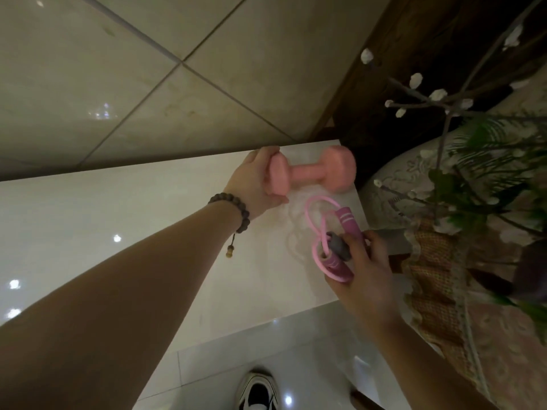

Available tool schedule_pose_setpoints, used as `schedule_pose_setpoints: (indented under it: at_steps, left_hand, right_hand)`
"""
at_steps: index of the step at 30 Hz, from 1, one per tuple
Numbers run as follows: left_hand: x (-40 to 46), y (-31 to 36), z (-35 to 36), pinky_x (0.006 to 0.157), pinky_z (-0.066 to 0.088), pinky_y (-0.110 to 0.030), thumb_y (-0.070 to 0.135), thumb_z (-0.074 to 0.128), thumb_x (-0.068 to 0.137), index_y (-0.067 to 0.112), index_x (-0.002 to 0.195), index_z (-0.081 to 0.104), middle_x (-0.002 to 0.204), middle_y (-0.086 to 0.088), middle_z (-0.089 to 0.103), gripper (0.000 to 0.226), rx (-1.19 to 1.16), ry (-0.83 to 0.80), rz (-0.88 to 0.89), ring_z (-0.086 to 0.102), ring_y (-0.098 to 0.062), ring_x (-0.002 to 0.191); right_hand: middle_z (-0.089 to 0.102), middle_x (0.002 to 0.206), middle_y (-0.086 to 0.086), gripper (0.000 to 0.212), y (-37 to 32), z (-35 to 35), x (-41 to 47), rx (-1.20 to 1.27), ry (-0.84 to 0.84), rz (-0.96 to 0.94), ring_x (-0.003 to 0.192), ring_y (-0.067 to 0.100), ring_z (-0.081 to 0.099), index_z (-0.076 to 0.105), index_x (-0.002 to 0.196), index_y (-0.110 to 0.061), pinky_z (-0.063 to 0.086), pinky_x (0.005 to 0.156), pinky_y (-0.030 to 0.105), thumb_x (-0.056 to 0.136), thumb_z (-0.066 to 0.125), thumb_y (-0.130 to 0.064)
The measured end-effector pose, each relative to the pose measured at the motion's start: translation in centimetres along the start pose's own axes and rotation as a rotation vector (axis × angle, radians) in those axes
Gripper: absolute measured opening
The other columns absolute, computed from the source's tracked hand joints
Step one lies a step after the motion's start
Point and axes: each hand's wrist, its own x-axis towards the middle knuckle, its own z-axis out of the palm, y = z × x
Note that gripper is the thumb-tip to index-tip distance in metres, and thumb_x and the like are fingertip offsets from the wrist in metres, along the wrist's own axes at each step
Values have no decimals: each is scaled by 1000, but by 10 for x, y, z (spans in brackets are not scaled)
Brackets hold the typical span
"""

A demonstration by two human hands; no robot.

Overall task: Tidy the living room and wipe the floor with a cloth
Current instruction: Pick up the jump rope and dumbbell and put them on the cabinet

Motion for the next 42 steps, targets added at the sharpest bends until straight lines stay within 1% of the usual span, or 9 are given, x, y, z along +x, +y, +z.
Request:
schedule_pose_setpoints:
  at_steps: [4, 7, 10, 16, 20, 24, 28, 37, 42]
  left_hand:
    - [20, 18, 9, 99, 37, -28, 18, 86, 66, 12, 141, 36, 138, -8, 44, 90, 47, -71, 5, 48, -25, 120]
    - [26, 22, 12, 99, 37, -29, 17, 85, 66, 10, 139, 36, 138, -11, 44, 89, 56, -84, 6, 48, -27, 121]
    - [25, 21, 12, 98, 39, -31, 17, 86, 66, 11, 139, 36, 138, -9, 43, 89, 76, -83, -4, 49, -27, 120]
    - [17, 22, 14, 94, 42, -32, 21, 86, 65, 14, 138, 36, 134, -6, 46, 89, 82, -73, -28, 52, -26, 115]
    - [12, 23, 16, 95, 36, -24, 22, 84, 69, 19, 147, 28, 142, -5, 41, 96, 78, -64, -59, 49, -25, 122]
    - [2, 24, 10, 104, 35, -32, 28, 80, 75, 24, 153, 10, 151, -5, 32, 105, 82, -98, -109, 42, -25, 131]
    - [-24, 24, -12, 116, 26, -36, 41, 73, 80, 21, 154, 1, 158, -3, 21, 105, 159, -101, -145, 24, -21, 143]
    - [-160, 53, -90, 120, 13, -40, 52, 43, 94, 17, 153, 9, 160, -4, 14, 77, 382, -58, -306, 6, -22, 148]
    - [-244, 106, -158, 121, 10, -40, 51, 37, 96, 18, 154, 7, 161, -5, 12, 73, 389, -6, -412, 4, -21, 148]
  right_hand:
    - [43, 130, 16, 76, 3, 2, 12, -40, 9, -60, 106, 37, 54, 47, 125, -23, 56, 81, 43, 60, 84, -37]
    - [36, 139, 10, 69, 7, 13, 22, -93, -83, -17, 119, 33, 45, 49, 130, -29, 53, 87, 45, 68, 71, -51]
    - [28, 145, 5, 74, 9, 20, 24, -119, -143, 32, 128, 31, 38, 44, 133, -32, 49, 96, 47, 68, 60, -64]
    - [29, 141, 1, 69, 21, 20, 18, -63, -147, -19, 121, 32, 48, 45, 129, -33, 53, 86, 45, 67, 75, -38]
    - [31, 139, 4, 71, 20, 21, 12, -44, -141, 63, 122, 31, 47, 44, 131, -33, 55, 83, 44, 68, 72, -49]
    - [25, 149, 11, 87, 15, 18, 9, -70, -217, 112, 134, 35, 33, 33, 142, -31, 46, 99, 49, 68, 75, -51]
    - [13, 156, 12, 97, 5, 1, 3, -55, -287, 172, 142, 35, 19, 19, 149, -33, 34, 110, 47, 72, 75, -49]
    - [10, 158, 5, 69, -93, -83, -27, 13, -295, 162, 143, 31, 17, 23, 149, -28, 36, 108, 51, 90, 52, -48]
    - [17, 157, 5, 61, -177, -159, -57, 18, -324, 37, 144, 24, 16, 28, 148, -25, 23, 115, 40, 94, 46, -46]
